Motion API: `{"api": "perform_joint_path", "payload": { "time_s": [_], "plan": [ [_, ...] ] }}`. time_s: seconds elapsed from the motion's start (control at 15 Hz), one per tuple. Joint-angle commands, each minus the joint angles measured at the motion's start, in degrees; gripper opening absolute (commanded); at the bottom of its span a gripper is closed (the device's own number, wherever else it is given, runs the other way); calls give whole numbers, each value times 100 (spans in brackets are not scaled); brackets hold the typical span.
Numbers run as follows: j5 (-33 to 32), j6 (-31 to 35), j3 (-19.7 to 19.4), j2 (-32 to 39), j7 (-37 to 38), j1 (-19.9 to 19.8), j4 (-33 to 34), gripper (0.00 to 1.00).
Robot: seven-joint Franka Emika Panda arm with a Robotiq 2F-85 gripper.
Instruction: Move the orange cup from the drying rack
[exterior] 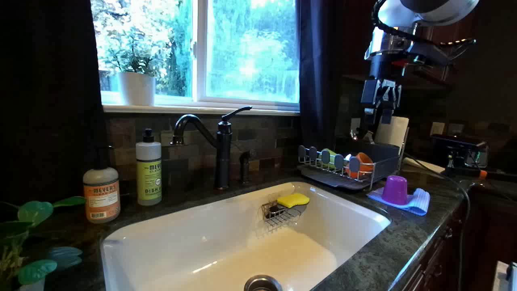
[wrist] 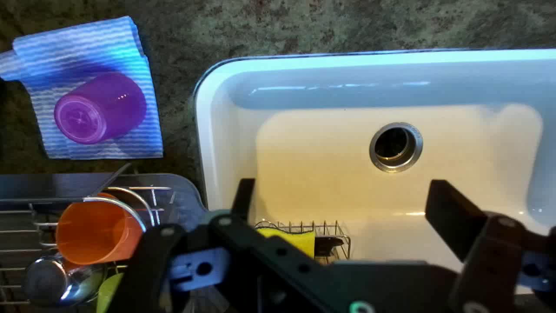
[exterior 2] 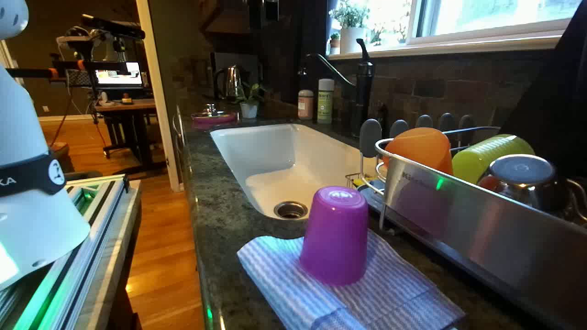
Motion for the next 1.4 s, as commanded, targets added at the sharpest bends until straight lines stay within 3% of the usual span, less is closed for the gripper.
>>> {"api": "perform_joint_path", "payload": {
  "time_s": [0.0, 0.6, 0.8, 1.07, 1.33],
  "plan": [
    [11, -14, 16, 2, -8, -18, 11, 100],
    [11, -14, 16, 2, -8, -18, 11, 100],
    [-60, 37, -149, -178, -54, -177, -208, 100],
    [-395, 4, -712, -583, -466, -683, -776, 100],
    [-562, 12, -1571, -760, -747, -1469, -1063, 100]
  ]
}}
